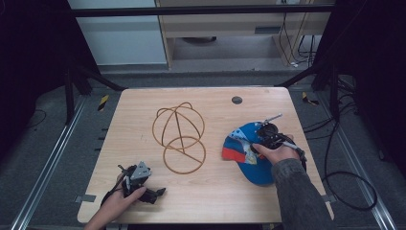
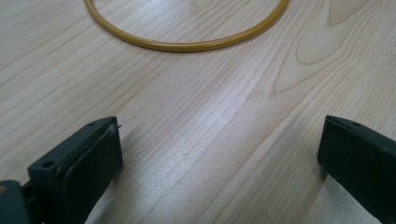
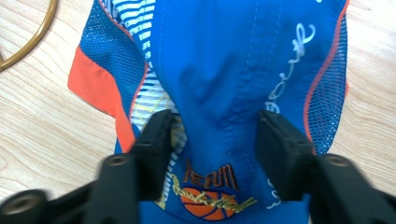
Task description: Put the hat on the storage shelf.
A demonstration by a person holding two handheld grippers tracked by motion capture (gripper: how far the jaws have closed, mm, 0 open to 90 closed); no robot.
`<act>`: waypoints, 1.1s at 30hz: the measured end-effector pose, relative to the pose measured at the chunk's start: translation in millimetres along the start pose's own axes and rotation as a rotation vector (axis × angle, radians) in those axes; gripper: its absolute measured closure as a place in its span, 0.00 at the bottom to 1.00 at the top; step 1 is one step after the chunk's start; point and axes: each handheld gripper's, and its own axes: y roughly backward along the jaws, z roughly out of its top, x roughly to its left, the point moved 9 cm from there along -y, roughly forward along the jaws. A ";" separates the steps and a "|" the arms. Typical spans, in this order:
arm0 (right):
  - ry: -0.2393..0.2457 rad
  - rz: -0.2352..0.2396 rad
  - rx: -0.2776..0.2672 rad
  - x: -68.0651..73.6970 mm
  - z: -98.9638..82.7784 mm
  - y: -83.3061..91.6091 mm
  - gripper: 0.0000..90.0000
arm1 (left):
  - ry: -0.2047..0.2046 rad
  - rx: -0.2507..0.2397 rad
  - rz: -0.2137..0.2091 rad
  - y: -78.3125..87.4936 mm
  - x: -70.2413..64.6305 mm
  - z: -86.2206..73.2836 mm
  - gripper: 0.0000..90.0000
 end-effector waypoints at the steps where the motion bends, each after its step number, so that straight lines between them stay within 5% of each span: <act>1: 0.000 0.000 0.000 0.0 0.0 0.0 0.63 | 0.000 0.000 0.000 0.0 0.0 0.0 0.00; 2: 0.013 0.029 0.003 2.5 0.5 -1.6 0.77 | 0.000 0.000 0.000 0.0 0.0 0.0 0.00; 6: 0.026 0.060 0.007 6.7 0.2 -2.2 0.96 | 0.000 0.000 0.000 0.0 0.0 0.0 0.00; 16: 0.043 0.100 -0.011 6.4 -0.7 9.1 0.99 | 0.000 0.000 0.000 0.0 0.0 0.0 0.00; 33: 0.089 0.146 -0.120 8.1 16.2 60.9 1.00 | 0.000 0.001 0.000 0.1 0.0 -0.1 0.00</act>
